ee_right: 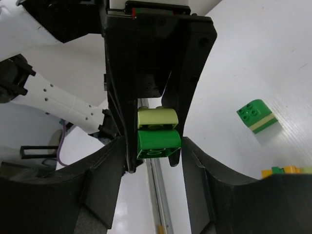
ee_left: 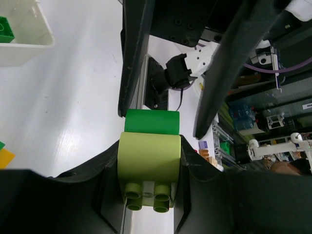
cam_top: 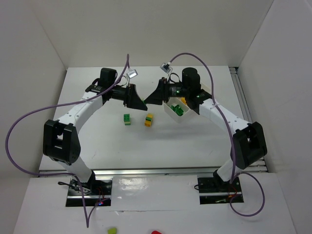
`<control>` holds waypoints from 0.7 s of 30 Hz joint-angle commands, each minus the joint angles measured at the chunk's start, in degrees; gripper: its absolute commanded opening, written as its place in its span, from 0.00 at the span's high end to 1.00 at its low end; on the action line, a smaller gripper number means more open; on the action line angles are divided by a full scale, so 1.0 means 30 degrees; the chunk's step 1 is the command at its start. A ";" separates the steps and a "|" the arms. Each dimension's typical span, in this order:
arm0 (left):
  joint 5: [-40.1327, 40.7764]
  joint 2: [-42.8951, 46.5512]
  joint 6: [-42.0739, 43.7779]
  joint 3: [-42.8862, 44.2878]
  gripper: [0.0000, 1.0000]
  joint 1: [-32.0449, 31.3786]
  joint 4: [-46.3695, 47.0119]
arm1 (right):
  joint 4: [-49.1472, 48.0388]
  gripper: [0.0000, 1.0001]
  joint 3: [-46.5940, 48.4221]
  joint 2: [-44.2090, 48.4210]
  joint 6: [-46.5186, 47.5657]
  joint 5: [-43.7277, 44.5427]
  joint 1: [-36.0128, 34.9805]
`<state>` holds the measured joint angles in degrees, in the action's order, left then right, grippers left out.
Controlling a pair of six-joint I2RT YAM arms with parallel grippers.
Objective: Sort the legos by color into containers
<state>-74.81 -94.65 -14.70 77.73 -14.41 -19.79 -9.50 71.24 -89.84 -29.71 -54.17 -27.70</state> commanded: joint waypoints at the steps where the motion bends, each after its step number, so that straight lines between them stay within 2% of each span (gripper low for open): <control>1: -0.0641 0.0789 0.0886 0.0719 1.00 -0.0058 0.0210 | -0.1434 0.46 0.0862 -0.0375 -0.0290 -0.0429 -0.0375; 5: -0.0641 0.0789 0.0886 0.0544 1.00 -0.0058 0.0210 | -0.1434 0.60 0.1038 -0.0580 -0.0290 -0.0429 -0.0551; 11: -0.0641 0.0789 0.0886 0.0544 1.00 -0.0058 0.0210 | -0.1229 0.58 0.1038 -0.0755 -0.0465 -0.0429 -0.0551; 12: -0.0641 0.0963 0.0886 0.0544 1.00 -0.0058 0.0210 | -0.1519 0.60 0.1038 -0.0755 -0.0466 -0.0429 -0.0551; 14: -0.0641 0.0965 0.0886 0.0544 1.00 -0.0058 0.0210 | -0.2310 0.70 0.0835 -0.0755 -0.0992 -0.0867 -0.0551; 15: -0.0409 0.0965 0.0886 0.0544 1.00 -0.0058 0.0210 | -0.2313 0.79 0.0833 -0.0755 -0.0994 -0.0868 -0.0551; 16: -0.0146 0.0965 0.0683 0.0544 0.99 -0.0058 0.0210 | -0.2110 0.82 0.0833 -0.0755 -0.0994 -0.0636 -0.0551; 18: 0.0033 0.0965 0.0681 0.0718 0.73 -0.0058 0.0036 | -0.1467 0.84 0.0833 -0.0581 -0.0559 0.0067 -0.0551; 19: 0.0033 0.0965 0.0681 0.0719 0.45 -0.0058 0.0035 | -0.0854 0.84 0.0833 -0.0580 -0.0554 0.0359 -0.0551; 20: 0.0236 0.0791 0.0478 0.0719 0.33 -0.0058 0.0035 | -0.0674 0.85 0.0658 -0.0406 -0.0322 0.0768 -0.0377; 21: 0.0412 0.0789 0.0476 0.0719 0.26 -0.0058 0.0035 | -0.0672 0.85 0.0657 -0.0201 -0.0320 0.0772 -0.0375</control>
<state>-74.00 -93.93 -13.69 77.80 -14.31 -20.93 -10.85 71.64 -91.85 -31.62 -53.34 -28.14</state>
